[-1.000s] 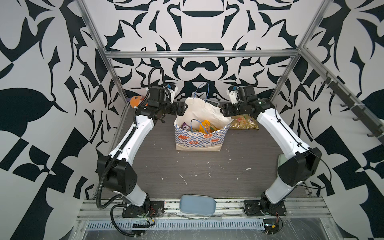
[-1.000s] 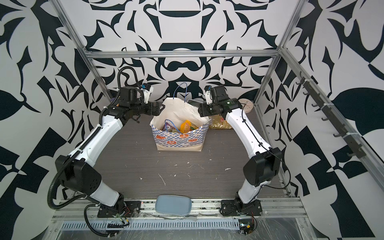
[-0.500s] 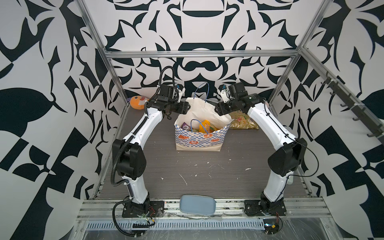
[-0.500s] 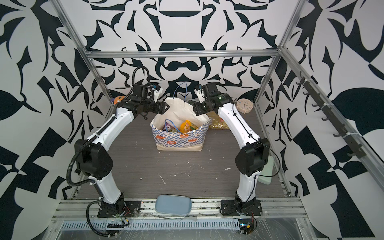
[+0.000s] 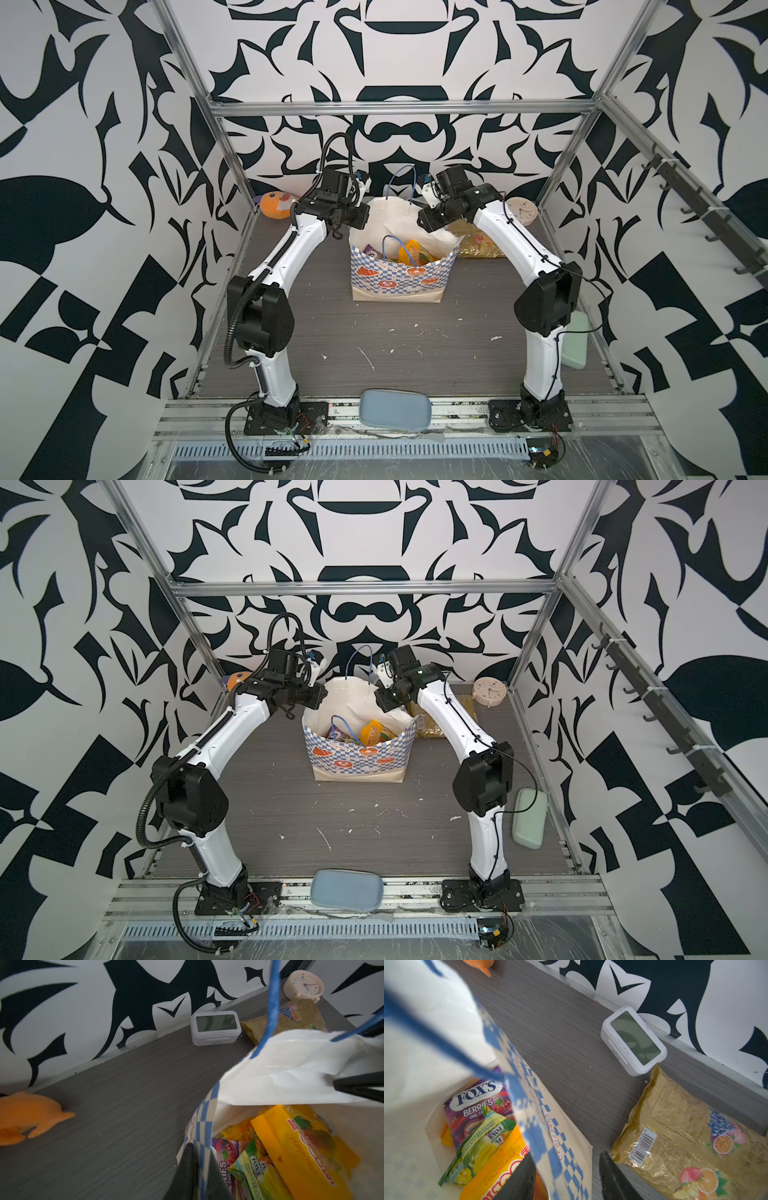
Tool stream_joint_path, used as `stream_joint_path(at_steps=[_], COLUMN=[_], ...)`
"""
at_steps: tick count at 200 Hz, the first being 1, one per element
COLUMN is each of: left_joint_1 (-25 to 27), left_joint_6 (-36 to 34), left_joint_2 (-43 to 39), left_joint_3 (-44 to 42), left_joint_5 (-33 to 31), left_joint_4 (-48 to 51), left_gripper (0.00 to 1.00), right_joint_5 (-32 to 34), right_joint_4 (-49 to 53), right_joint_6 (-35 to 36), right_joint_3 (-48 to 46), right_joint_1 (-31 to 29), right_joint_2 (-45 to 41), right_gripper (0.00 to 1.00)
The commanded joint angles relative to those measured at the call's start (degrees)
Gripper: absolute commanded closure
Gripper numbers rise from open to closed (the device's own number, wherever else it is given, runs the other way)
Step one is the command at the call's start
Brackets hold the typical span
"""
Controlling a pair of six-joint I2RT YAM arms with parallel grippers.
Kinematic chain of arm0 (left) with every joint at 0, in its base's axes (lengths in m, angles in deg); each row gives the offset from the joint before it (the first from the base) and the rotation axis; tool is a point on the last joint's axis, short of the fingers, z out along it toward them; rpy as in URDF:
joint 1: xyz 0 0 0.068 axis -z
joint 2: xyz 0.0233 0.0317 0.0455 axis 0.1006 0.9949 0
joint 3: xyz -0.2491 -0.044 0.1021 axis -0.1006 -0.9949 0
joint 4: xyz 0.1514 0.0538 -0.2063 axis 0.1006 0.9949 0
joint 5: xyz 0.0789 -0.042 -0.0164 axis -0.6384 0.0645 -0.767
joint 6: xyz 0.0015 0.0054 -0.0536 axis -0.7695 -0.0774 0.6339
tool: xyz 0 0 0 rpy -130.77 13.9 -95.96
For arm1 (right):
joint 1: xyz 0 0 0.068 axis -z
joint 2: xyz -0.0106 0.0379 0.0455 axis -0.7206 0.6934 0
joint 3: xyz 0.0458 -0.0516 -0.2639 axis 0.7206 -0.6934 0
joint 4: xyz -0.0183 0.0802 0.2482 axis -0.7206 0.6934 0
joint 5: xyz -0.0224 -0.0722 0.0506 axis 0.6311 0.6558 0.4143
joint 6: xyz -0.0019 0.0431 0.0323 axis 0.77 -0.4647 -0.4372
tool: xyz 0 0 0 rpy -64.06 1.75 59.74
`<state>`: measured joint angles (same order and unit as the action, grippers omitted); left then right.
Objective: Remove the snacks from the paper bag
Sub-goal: 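Raise both grippers to the bag's top rim on opposite sides, then grip the bag rim with both grippers and pull it open toward the robot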
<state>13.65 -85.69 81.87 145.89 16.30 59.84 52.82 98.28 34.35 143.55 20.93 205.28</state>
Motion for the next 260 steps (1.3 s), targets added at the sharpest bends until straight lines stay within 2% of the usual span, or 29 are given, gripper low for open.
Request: stream_joint_path(at_steps=[1,24,50,58,68,88,153,188,223,260], left_joint_1=[0.0,-0.08,-0.43,-0.65,-0.83,-0.79,-3.18,-5.65,-5.71,-5.21], left_joint_6=[-2.81,-2.7,-1.7,-1.37,-1.3,-1.99,-3.33,-4.87,-6.81,-4.72], left_joint_2=[-2.6,-2.74,-3.27,-3.26,-2.96,-2.05,-3.18,-3.46,-5.44,-15.88], left_joint_3=[-1.3,-1.04,-1.39,-1.16,-0.16,2.13,4.61,6.94,7.73,-5.25], left_joint_5=[-4.07,-9.3,-12.64,-12.36,-11.24,-9.81,-10.95,-10.2,-10.49,-6.06], left_joint_4=[0.73,-0.53,-3.8,-4.57,-4.64,-3.96,-5.32,-6.32,-7.29,-16.11], left_gripper=[0.98,1.0,1.0,1.0,1.0,1.0,1.0,1.0,1.0,1.0], right_joint_5=[-2.84,-3.45,-4.85,-5.23,-5.16,-5.5,-5.15,-6.9,-8.46,-10.66], right_joint_4=[-1.92,-1.98,-4.07,-4.5,-4.41,-2.38,-1.12,-4.02,-8.41,-13.79], right_joint_6=[-0.9,-2.08,-3.38,-3.49,-3.57,-2.66,-1.59,-3.7,-6.85,-6.8], right_joint_3=[2.91,4.71,5.59,6.24,7.62,11.81,22.39,28.6,34.95,32.52], right_joint_1=[-0.57,-0.85,-0.89,-1.03,-1.09,-1.53,-2.88,-3.16,-3.66,-6.14], right_joint_2=[-0.96,-0.02,0.95,1.55,2.65,5.58,11.49,14.84,17.32,14.66], right_gripper=[0.47,0.5,0.64,0.72,0.77,0.83,1.0,1.0,1.0,1.0])
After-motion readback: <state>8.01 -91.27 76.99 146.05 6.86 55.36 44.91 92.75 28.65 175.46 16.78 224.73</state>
